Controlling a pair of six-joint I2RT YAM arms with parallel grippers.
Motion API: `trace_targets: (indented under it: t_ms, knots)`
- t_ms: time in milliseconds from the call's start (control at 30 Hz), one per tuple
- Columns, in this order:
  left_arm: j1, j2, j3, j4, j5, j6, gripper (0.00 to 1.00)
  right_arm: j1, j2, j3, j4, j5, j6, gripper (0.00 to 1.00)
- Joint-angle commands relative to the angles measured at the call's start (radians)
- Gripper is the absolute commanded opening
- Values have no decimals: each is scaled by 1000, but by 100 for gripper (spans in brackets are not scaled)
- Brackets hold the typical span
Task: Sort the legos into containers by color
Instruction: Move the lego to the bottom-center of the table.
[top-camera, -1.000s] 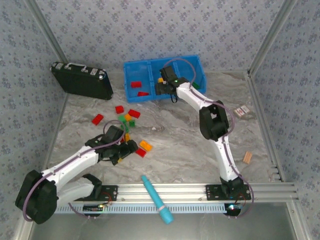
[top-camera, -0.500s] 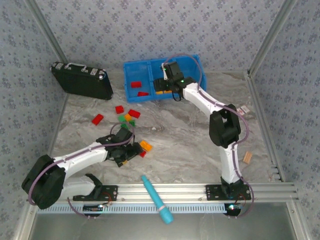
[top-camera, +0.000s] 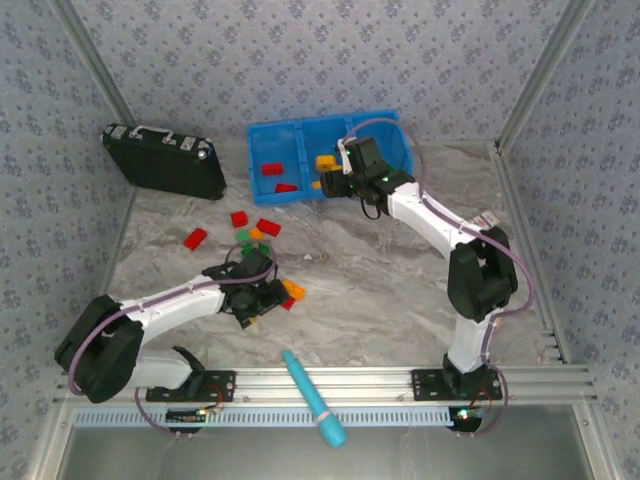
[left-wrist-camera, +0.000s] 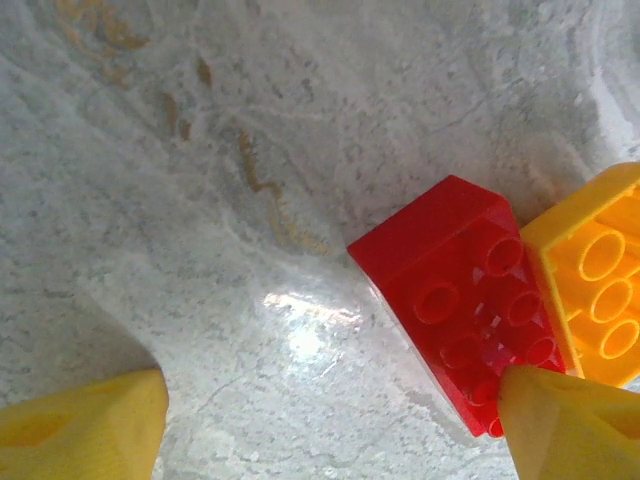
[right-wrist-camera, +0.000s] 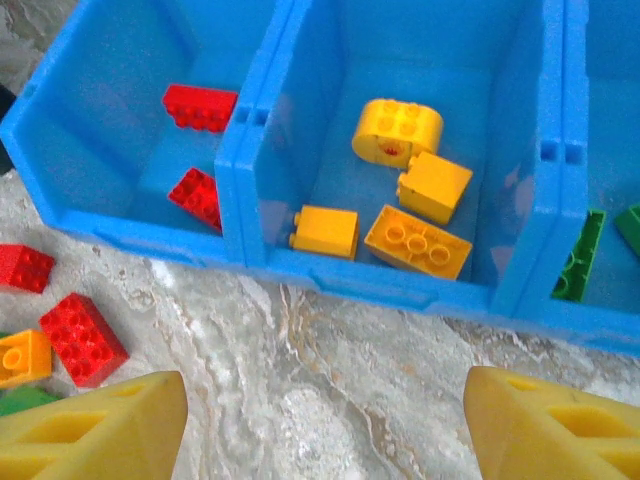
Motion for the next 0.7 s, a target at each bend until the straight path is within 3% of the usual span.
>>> trace_targets:
  t_ms: [0, 267, 500, 667]
  knots:
    - [-6, 32, 41, 50, -48, 16, 85, -7, -38, -50, 25, -5, 3, 75]
    - [-24, 62, 61, 52, -62, 9, 81, -18, -60, -94, 25, -11, -6, 74]
    - [-34, 91, 59, 23, -56, 11, 60, -26, -71, -99, 19, -6, -17, 73]
    - [-41, 25, 44, -106, -60, 18, 58, -32, -73, -103, 13, -7, -25, 73]
